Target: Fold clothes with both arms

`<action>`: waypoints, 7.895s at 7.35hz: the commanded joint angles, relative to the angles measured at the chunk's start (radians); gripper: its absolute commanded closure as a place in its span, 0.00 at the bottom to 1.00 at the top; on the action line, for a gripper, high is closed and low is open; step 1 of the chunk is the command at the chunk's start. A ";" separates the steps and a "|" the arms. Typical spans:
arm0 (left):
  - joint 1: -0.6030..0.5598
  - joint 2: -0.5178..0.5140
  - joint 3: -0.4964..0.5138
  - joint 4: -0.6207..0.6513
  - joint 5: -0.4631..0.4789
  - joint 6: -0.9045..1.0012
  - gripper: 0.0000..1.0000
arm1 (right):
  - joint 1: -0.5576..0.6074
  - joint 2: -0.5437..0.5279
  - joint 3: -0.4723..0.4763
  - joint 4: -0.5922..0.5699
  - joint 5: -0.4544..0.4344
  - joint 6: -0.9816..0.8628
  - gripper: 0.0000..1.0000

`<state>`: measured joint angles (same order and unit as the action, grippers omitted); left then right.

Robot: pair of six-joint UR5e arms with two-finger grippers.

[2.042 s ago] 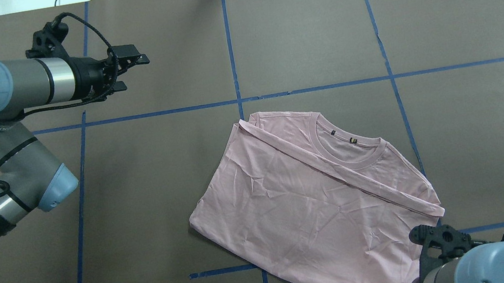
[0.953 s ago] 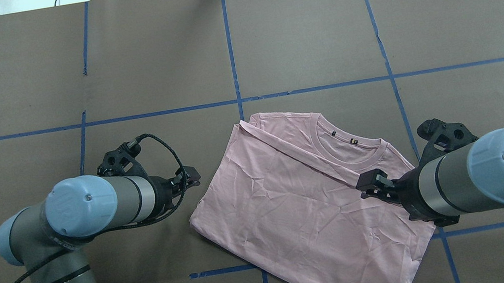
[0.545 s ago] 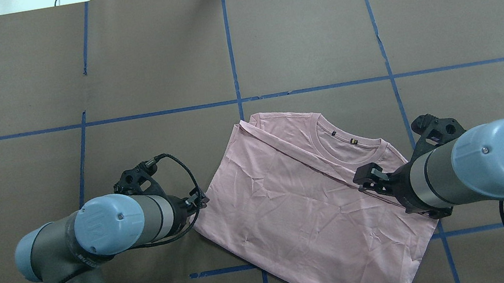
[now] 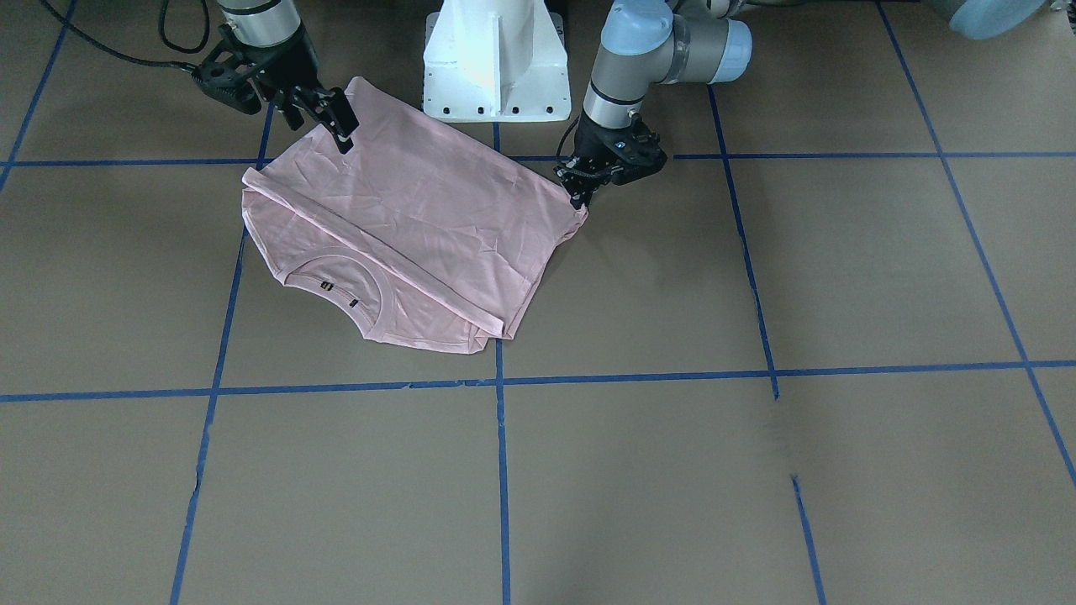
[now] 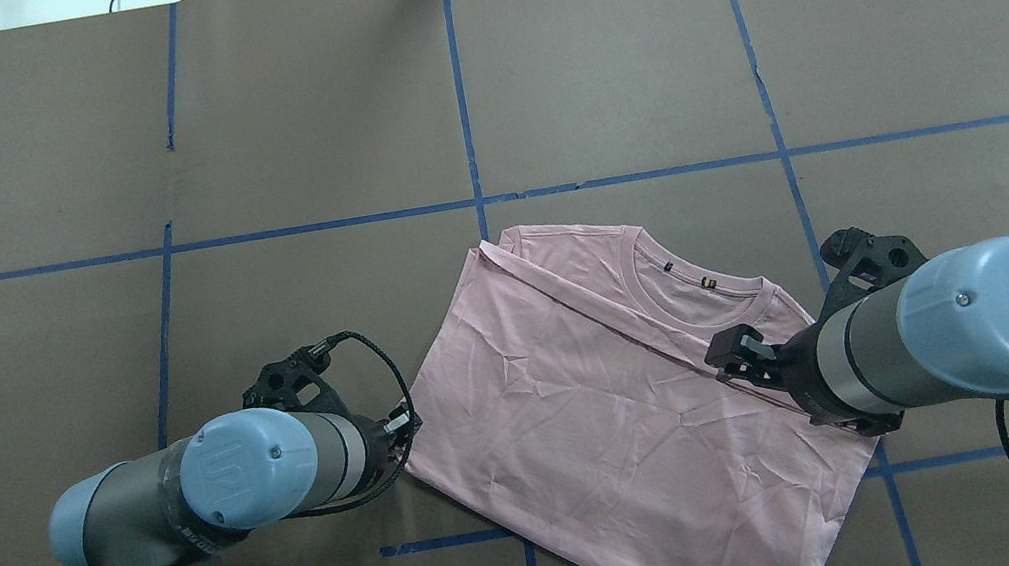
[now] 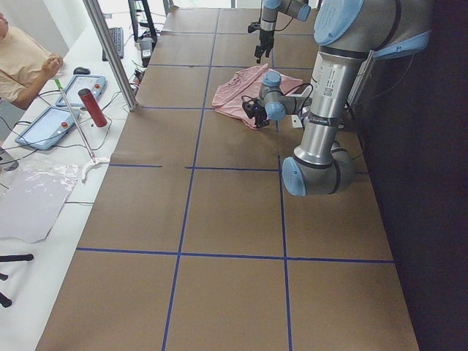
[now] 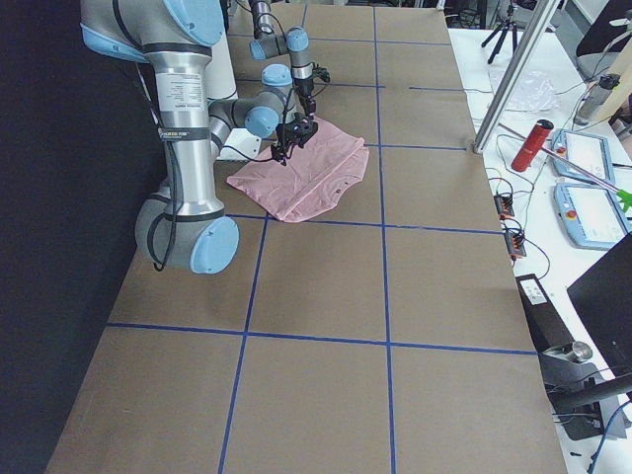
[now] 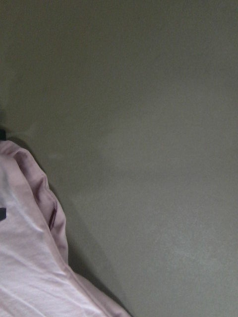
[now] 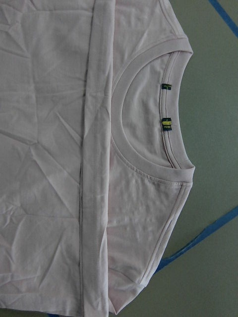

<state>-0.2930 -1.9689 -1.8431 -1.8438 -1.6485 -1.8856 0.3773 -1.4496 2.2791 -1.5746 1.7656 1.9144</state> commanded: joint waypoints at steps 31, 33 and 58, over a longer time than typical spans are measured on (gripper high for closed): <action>-0.483 -0.242 0.483 -0.483 -0.128 0.292 0.39 | -0.110 0.376 -0.474 0.010 -0.097 0.129 0.38; -0.482 -0.242 0.482 -0.483 -0.126 0.292 0.39 | -0.110 0.376 -0.475 0.010 -0.097 0.132 0.87; 0.078 0.136 -0.054 -0.177 0.096 -0.170 0.83 | -0.077 0.350 -0.342 -0.001 -0.031 0.124 1.00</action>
<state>-0.2148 -1.8302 -1.8979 -2.0454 -1.5524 -2.0556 0.2995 -1.0987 1.9374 -1.5742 1.7349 2.0387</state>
